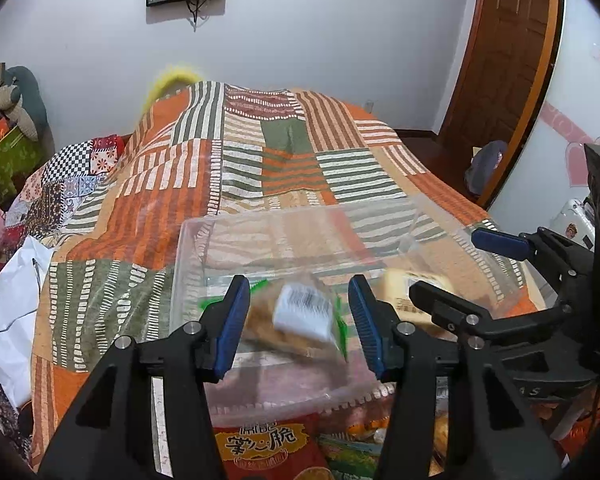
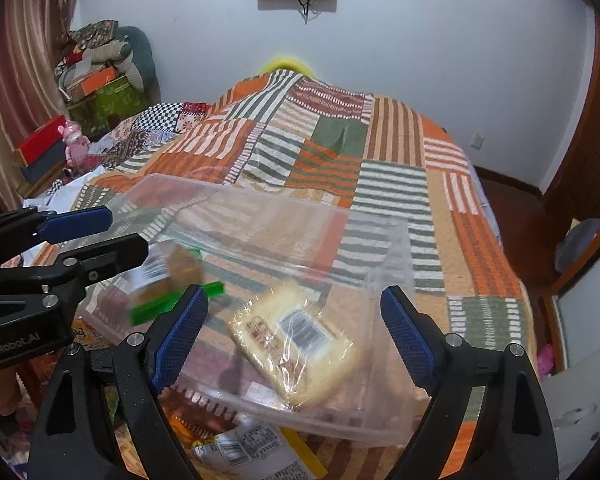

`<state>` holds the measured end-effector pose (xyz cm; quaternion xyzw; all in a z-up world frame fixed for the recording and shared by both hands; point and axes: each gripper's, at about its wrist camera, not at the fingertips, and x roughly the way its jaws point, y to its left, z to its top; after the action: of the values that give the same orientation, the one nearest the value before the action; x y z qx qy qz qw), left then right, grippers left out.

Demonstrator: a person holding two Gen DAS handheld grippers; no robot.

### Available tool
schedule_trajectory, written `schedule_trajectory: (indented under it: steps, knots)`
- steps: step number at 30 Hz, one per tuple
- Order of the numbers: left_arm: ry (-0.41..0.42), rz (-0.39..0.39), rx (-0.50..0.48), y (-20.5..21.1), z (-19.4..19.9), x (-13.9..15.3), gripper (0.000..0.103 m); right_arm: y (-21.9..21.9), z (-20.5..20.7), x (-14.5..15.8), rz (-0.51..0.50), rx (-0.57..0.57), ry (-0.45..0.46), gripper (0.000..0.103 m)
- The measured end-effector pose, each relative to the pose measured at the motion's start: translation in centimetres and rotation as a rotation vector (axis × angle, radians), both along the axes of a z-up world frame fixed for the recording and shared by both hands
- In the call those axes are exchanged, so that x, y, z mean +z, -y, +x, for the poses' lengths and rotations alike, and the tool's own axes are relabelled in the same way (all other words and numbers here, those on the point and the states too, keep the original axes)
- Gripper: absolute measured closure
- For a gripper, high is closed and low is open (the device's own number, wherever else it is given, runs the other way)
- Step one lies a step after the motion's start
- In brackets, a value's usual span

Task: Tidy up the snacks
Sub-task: 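Carry both snacks over the clear box and open both tools to drop them, then grasp the striped biscuit roll with left tool while right tool grasps the cracker roll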

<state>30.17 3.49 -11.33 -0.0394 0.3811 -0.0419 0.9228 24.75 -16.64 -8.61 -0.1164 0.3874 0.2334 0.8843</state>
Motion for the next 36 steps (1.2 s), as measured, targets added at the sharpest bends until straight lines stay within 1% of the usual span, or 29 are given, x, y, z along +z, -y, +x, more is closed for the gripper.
schedule_trajectory:
  steps: [8,14,15,16,18,21,24,27,31,36]
  knots:
    - [0.031,-0.015,0.006,0.0,-2.0,2.0,0.050,0.7,-1.4,1.8,0.031,0.001,0.028,0.015]
    - [0.059,-0.022,0.011,-0.3,-5.0,3.9,0.049,1.8,-3.4,3.8,0.066,-0.006,0.068,0.015]
    - [0.064,-0.022,0.011,-0.3,-5.4,4.2,0.048,2.1,-3.8,4.2,0.073,-0.007,0.074,0.015]
    - [0.071,-0.021,0.012,-0.3,-6.1,4.5,0.042,2.2,-4.2,4.5,0.079,-0.008,0.079,0.015]
    - [0.092,-0.014,0.018,-0.3,-7.4,5.1,0.037,2.6,-5.0,5.2,0.094,-0.010,0.092,0.015]
    - [0.110,0.010,0.015,-0.1,-9.3,5.8,0.035,3.1,-6.3,5.8,0.112,-0.009,0.105,0.015]
    - [0.113,0.021,0.010,0.1,-11.3,6.1,0.028,3.6,-7.7,6.1,0.119,-0.011,0.120,0.015]
    - [0.111,0.021,0.015,-0.1,-13.1,5.9,0.022,3.9,-8.8,5.9,0.124,-0.013,0.123,0.014]
    - [0.084,0.010,0.029,-0.6,-14.8,4.9,0.022,4.2,-10.0,5.3,0.128,-0.012,0.108,0.014]
    - [0.012,-0.014,0.061,-1.9,-16.5,2.3,0.022,4.4,-11.1,4.2,0.133,-0.015,0.083,0.014]
